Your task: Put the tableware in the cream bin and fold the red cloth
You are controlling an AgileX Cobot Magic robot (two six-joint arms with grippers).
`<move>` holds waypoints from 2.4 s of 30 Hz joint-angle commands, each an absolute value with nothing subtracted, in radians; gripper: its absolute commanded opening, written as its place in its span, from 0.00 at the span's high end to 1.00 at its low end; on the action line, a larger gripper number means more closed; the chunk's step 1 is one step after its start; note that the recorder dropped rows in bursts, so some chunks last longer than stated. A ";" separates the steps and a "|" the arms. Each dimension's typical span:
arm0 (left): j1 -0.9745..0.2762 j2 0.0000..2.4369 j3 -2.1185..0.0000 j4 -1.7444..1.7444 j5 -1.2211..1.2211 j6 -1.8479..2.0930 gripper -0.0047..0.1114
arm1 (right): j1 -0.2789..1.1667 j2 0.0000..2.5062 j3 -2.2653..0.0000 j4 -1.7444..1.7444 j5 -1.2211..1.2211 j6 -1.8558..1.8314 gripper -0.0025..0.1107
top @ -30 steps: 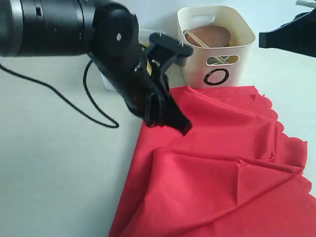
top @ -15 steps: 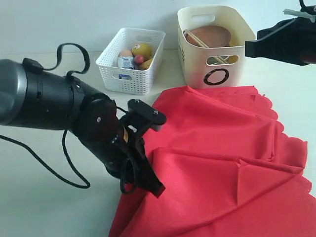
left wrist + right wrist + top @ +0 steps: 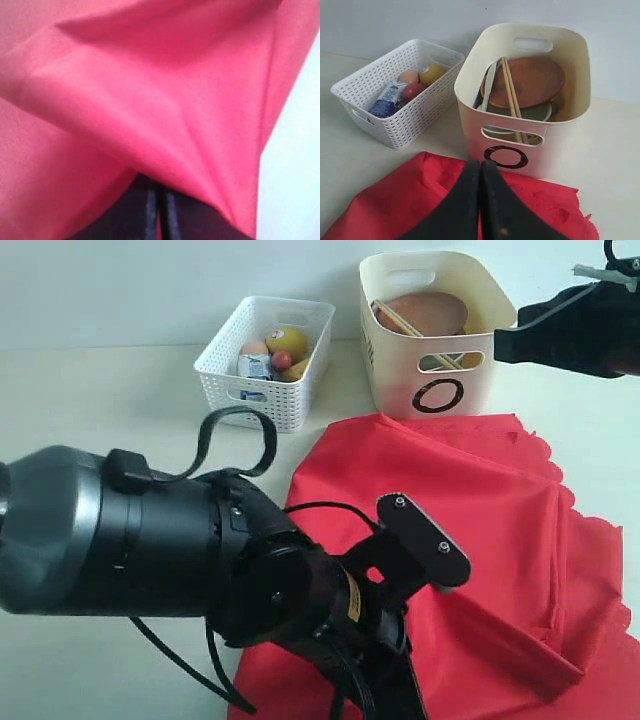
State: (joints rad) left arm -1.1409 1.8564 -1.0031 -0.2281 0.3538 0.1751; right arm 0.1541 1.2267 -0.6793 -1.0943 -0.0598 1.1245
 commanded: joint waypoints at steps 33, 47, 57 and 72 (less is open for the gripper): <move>-1.119 1.946 -1.028 -0.221 0.212 0.197 0.95 | 0.151 1.224 -0.635 -1.099 -0.078 1.129 0.98; -0.878 1.541 -0.968 -0.180 0.306 0.220 0.95 | 0.180 1.452 -0.613 -1.099 -0.077 1.127 0.98; -0.707 1.329 -0.816 -0.180 0.240 0.218 0.95 | 0.294 1.669 -0.654 -1.127 -0.060 1.127 0.98; -0.649 1.314 -0.780 -0.180 0.229 0.222 0.95 | 0.294 1.831 -0.685 -1.127 0.195 1.099 0.98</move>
